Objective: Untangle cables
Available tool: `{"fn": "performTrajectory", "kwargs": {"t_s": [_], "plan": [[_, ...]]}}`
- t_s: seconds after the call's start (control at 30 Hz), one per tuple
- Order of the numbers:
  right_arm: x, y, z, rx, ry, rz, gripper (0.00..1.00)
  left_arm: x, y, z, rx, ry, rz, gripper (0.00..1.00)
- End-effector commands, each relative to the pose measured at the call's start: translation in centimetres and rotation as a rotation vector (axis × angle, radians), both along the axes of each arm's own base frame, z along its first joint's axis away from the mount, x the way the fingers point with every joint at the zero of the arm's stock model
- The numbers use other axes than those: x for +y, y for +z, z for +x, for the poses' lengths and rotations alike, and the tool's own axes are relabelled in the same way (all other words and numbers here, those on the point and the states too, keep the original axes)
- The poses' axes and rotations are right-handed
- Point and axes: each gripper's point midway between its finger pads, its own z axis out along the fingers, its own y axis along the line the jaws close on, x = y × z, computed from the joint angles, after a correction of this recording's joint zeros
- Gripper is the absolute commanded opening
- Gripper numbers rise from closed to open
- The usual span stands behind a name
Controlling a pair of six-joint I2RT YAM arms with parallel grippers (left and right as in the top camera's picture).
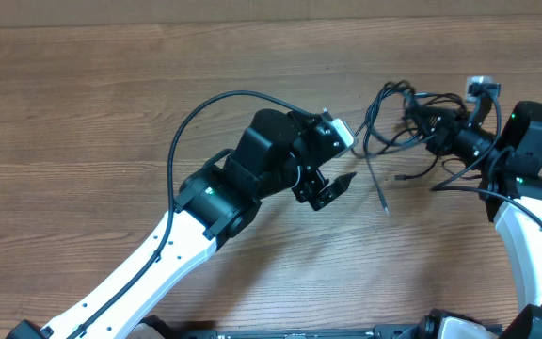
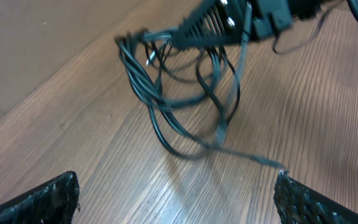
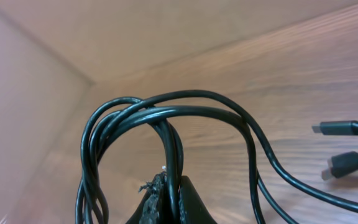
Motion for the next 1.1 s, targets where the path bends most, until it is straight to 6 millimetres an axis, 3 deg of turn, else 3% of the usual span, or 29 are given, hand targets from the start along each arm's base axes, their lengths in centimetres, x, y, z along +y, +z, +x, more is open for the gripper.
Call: {"fn": "performTrajectory", "kwargs": {"t_s": [0.0, 0.2, 0.33, 0.5, 0.83, 1.07], "plan": [[2.6, 1.5, -1.9, -0.108, 0.200, -0.003, 0.04, -0.5, 1.1, 0.7, 0.040, 0.040, -0.073, 1.00], [5.4, 0.9, -3.4, -0.185, 0.351, -0.071, 0.04, -1.0, 0.5, 0.4, 0.083, 0.026, -0.085, 1.00], [6.7, 0.5, -3.4, -0.180, 0.367, -0.101, 0.04, -2.0, 0.4, -1.0, 0.129, -0.062, -0.110, 1.00], [8.0, 0.5, -3.8, -0.182, 0.405, -0.099, 0.04, -1.9, -1.1, -1.1, 0.173, -0.058, -0.077, 1.00], [7.8, 0.1, -3.4, -0.172, 0.379, -0.125, 0.04, -3.2, -5.3, -2.1, 0.310, -0.048, -0.014, 1.00], [7.4, -0.3, -3.0, -0.153, 0.345, -0.142, 0.04, -3.4, -6.6, -1.9, 0.377, -0.011, -0.016, 1.00]]}}
